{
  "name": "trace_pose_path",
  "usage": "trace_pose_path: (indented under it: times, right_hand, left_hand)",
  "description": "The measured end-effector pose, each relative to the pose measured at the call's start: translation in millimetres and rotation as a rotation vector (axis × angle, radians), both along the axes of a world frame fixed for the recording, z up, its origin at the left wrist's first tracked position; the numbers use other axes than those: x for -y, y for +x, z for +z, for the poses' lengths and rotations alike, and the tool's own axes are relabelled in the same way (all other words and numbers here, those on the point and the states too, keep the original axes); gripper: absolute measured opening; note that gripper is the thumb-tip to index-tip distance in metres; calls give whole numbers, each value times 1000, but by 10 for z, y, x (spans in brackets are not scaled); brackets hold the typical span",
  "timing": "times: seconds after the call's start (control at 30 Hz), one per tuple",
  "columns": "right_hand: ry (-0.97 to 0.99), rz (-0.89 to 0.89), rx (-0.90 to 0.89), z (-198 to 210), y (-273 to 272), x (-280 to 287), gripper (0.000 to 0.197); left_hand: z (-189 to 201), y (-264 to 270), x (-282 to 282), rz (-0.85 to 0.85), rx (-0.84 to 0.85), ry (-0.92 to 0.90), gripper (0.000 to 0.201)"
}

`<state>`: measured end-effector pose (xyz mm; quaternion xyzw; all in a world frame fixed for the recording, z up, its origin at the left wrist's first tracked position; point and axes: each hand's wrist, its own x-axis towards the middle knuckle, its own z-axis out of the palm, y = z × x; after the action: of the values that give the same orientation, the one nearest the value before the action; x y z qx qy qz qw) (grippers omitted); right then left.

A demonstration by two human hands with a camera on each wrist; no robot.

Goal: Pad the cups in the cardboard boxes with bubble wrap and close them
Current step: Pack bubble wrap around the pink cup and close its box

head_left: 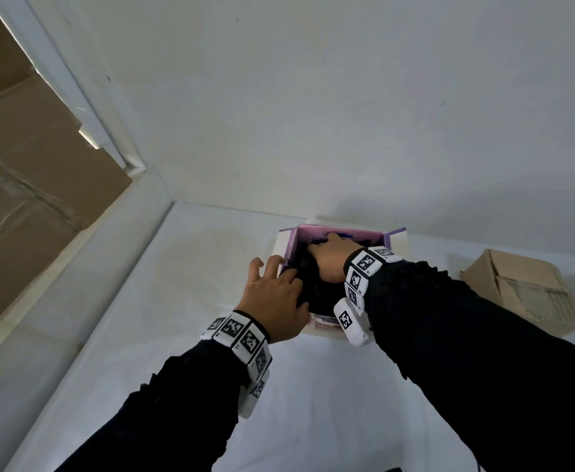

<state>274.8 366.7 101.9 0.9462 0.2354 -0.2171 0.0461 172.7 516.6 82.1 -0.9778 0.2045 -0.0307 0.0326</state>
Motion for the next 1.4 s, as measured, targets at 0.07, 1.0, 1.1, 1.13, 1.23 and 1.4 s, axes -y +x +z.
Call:
trace_pose_path:
  times: [0.07, 1.0, 1.1, 1.13, 1.23, 1.4]
  right_hand:
    - [88, 37, 121, 51, 12, -2, 32]
    - [991, -121, 146, -134, -189, -60, 24]
    - [908, 14, 210, -167, -187, -3, 23]
    - [885, 40, 226, -179, -183, 17, 24]
    - [778, 76, 193, -141, -185, 44, 30]
    - [373, 172, 112, -120, -243, 73, 44]
  left_hand:
    - [-7, 2, 2, 3, 5, 12, 47]
    - [-222, -250, -142, -70, 322, -315, 22]
    - [-250, -274, -200, -132, 318, -249, 16]
    - [-254, -284, -216, -153, 311, -228, 17]
    - [-237, -324, -213, -144, 292, -199, 25]
    - [-176, -417, -110, 64, 170, -92, 63]
